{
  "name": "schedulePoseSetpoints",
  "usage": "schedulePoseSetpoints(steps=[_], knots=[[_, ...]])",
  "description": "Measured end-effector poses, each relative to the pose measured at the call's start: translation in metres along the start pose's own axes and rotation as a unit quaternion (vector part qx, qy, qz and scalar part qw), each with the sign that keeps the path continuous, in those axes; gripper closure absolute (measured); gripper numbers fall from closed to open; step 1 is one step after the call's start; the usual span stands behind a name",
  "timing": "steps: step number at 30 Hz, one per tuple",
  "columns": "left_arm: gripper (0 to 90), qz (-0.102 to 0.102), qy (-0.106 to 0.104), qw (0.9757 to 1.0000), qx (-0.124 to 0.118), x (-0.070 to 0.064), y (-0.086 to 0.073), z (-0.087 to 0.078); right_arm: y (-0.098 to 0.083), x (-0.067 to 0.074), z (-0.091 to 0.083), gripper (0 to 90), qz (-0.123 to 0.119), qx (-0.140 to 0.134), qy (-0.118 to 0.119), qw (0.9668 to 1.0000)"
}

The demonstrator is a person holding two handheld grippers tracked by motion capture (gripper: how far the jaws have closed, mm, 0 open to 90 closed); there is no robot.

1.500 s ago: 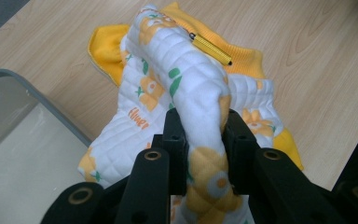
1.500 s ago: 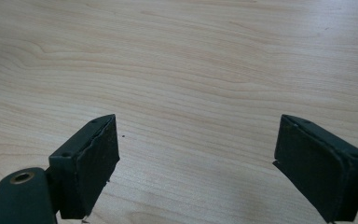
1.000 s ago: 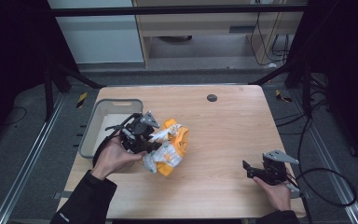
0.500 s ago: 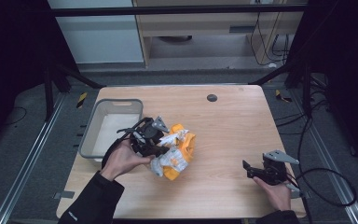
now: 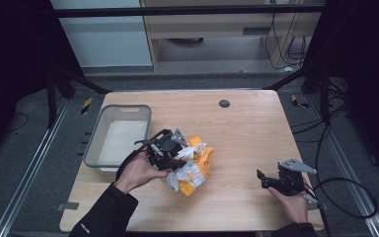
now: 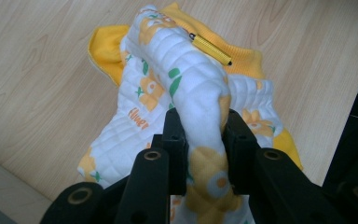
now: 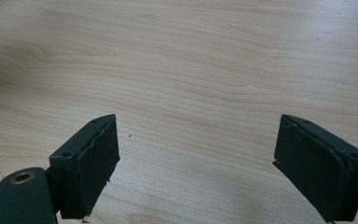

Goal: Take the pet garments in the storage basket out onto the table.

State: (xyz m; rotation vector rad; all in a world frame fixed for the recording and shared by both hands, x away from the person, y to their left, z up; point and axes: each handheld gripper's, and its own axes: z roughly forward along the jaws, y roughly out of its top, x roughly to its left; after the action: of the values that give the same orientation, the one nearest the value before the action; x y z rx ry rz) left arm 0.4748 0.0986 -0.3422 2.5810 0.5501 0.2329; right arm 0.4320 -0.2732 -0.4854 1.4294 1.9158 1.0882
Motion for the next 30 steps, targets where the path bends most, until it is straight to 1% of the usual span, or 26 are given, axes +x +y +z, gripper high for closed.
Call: schedulePoseSetpoints(steps=[3,12,17,20,24,30], knots=[[73.7,0.001,0.0,1.0,0.001,-0.001,0.0,0.002,0.0,0.0,0.0,13.7,0.0,0.0,0.0,1.0],[73.6,0.009,-0.008,0.9999,0.005,-0.006,0.001,0.017,0.0,0.0,0.0,13.8,-0.001,0.0,0.001,1.0],[73.6,0.016,-0.015,0.9997,0.014,-0.009,0.002,0.026,0.0,0.0,0.0,13.9,-0.002,-0.001,0.001,1.0],[73.5,0.02,-0.013,0.9995,0.02,-0.011,0.002,0.029,0.0,0.0,0.0,13.9,-0.001,0.0,0.001,1.0],[73.3,0.026,-0.019,0.9992,0.024,-0.014,0.003,0.037,0.0,0.0,0.0,13.9,-0.001,0.0,0.001,1.0],[72.8,0.027,-0.023,0.999,0.026,-0.015,0.002,0.047,0.0,0.0,0.0,13.9,-0.002,0.0,0.001,1.0]])
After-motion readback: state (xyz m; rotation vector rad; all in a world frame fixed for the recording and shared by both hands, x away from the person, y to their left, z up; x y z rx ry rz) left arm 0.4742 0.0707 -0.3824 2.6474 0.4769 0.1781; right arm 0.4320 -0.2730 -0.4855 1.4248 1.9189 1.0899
